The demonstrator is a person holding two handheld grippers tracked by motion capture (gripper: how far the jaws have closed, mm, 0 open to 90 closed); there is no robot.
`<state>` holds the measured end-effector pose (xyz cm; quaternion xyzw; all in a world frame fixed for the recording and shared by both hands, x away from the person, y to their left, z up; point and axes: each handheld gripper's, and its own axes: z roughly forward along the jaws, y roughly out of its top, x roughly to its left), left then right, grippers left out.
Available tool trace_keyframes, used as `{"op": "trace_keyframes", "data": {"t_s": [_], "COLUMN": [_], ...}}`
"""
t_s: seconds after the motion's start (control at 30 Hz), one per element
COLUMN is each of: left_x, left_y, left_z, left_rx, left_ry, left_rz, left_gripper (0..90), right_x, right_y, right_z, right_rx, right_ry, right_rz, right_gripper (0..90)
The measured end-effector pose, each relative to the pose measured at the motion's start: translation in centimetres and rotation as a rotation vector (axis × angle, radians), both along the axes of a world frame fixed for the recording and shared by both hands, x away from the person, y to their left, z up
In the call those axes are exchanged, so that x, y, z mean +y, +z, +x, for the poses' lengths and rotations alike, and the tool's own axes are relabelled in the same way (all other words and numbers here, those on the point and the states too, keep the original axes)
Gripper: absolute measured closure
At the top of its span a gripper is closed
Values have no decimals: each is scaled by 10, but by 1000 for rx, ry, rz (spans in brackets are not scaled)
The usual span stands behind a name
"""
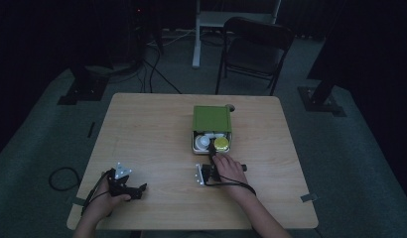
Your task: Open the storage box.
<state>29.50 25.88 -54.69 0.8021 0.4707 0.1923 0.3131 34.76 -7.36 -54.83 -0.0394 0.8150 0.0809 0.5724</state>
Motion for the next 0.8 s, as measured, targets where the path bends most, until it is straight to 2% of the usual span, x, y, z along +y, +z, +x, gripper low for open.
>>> {"op": "trace_keyframes", "data": {"t_s": [0.4,0.8], "left_x": [0,0], "left_y": [0,0], "left_z": [0,0], "left_rx": [0,0], "left_ry": [0,-1], "left_rz": [0,0], "left_gripper": [1,1], "right_x": [-2,-4], "right_y": [2,2], "right_z": [-11,-25], "right_rx": [16,22], "right_ry": [20,33], "right_rz": [-23,-13], "right_gripper": [720,720]}}
